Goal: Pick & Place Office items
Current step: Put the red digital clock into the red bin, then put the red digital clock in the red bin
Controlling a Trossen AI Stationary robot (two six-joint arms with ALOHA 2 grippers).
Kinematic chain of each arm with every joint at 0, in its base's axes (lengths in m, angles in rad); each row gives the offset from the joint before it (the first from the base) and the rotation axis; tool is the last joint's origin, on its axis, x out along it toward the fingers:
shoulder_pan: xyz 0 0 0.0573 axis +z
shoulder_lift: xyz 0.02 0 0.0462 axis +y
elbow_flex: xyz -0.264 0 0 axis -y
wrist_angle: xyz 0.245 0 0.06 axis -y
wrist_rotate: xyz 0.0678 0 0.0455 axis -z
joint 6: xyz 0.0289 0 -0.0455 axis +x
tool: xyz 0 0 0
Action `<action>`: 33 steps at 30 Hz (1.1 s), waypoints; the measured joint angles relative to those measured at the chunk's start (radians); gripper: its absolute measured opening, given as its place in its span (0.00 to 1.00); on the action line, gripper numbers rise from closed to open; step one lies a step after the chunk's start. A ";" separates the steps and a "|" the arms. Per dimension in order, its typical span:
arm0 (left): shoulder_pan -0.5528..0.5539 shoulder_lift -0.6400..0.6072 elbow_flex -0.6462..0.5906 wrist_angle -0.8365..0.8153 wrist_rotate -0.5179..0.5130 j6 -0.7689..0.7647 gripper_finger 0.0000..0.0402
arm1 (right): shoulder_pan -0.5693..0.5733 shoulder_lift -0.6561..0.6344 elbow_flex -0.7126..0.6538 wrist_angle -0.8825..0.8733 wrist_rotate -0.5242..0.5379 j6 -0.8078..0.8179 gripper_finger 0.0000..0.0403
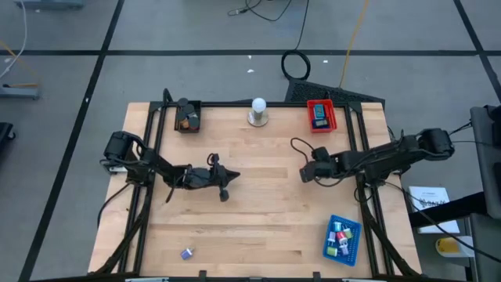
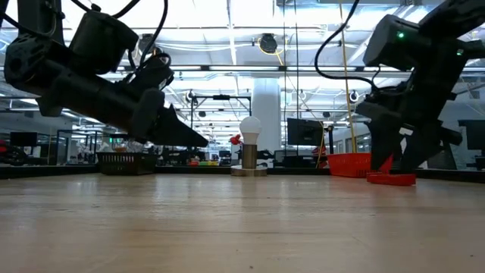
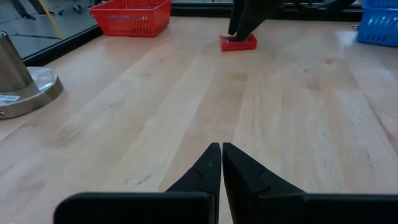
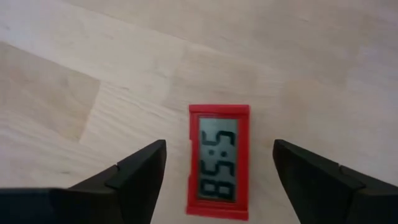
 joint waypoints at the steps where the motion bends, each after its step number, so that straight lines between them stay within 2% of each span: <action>1: 0.000 0.000 0.000 0.001 0.000 0.000 0.06 | -0.002 0.013 0.007 0.000 -0.001 -0.004 0.71; 7: 0.004 0.000 0.000 0.001 -0.001 0.019 0.01 | -0.001 0.109 0.017 0.000 -0.021 -0.009 0.70; 11: 0.005 0.000 0.000 0.001 -0.001 0.016 0.04 | 0.000 0.150 0.030 -0.007 -0.010 -0.008 0.67; 16: 0.006 0.000 0.000 0.002 -0.001 0.016 0.07 | -0.001 0.161 0.085 -0.064 -0.011 -0.041 0.53; 23: 0.006 0.000 0.000 0.001 -0.001 0.019 0.01 | -0.013 0.160 0.169 -0.127 -0.005 -0.121 0.26; 26: 0.006 0.000 0.000 0.001 -0.001 0.016 0.03 | -0.034 0.152 0.207 -0.174 -0.002 -0.138 0.17; 30: 0.006 0.000 0.000 0.001 -0.001 0.016 0.06 | -0.061 0.150 0.245 -0.192 -0.019 -0.174 0.13; 33: 0.006 0.000 0.000 0.001 -0.001 0.016 0.05 | -0.061 0.148 0.251 -0.158 -0.070 -0.184 0.17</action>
